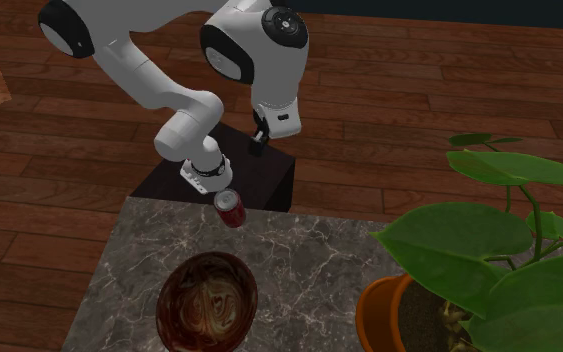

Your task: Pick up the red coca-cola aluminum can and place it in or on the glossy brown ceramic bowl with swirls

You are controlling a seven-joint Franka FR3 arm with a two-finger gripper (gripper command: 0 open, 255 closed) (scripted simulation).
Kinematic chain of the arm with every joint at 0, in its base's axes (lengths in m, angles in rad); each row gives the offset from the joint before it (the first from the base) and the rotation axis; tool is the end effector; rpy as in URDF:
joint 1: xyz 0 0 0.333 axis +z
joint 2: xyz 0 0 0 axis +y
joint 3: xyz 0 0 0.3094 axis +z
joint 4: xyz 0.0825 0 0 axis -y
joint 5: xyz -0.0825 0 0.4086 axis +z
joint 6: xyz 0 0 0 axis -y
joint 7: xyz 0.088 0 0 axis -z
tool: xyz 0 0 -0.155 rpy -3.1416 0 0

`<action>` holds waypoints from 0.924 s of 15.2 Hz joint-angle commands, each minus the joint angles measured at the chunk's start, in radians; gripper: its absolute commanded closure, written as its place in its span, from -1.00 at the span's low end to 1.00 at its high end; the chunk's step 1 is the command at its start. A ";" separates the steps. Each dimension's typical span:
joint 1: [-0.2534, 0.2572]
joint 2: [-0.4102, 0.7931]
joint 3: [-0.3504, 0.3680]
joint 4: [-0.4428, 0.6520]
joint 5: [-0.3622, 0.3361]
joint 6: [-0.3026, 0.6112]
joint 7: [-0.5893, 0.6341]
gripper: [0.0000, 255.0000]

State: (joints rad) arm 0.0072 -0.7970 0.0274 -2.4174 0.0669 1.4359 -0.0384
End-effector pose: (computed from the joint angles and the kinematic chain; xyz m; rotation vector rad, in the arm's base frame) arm 0.3062 0.0224 0.5019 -3.0784 -0.1013 0.2847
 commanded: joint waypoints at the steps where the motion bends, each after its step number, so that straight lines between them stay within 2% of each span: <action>1: 0.000 0.000 0.000 0.000 0.000 0.000 0.000 -1.00; 8: -0.060 0.008 -0.139 0.056 -0.136 0.031 -0.150 -1.00; 14: -0.097 0.050 -0.259 0.138 -0.225 0.072 -0.277 -1.00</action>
State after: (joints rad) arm -0.0836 -0.7524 -0.2115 -2.2912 -0.1432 1.4998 -0.2936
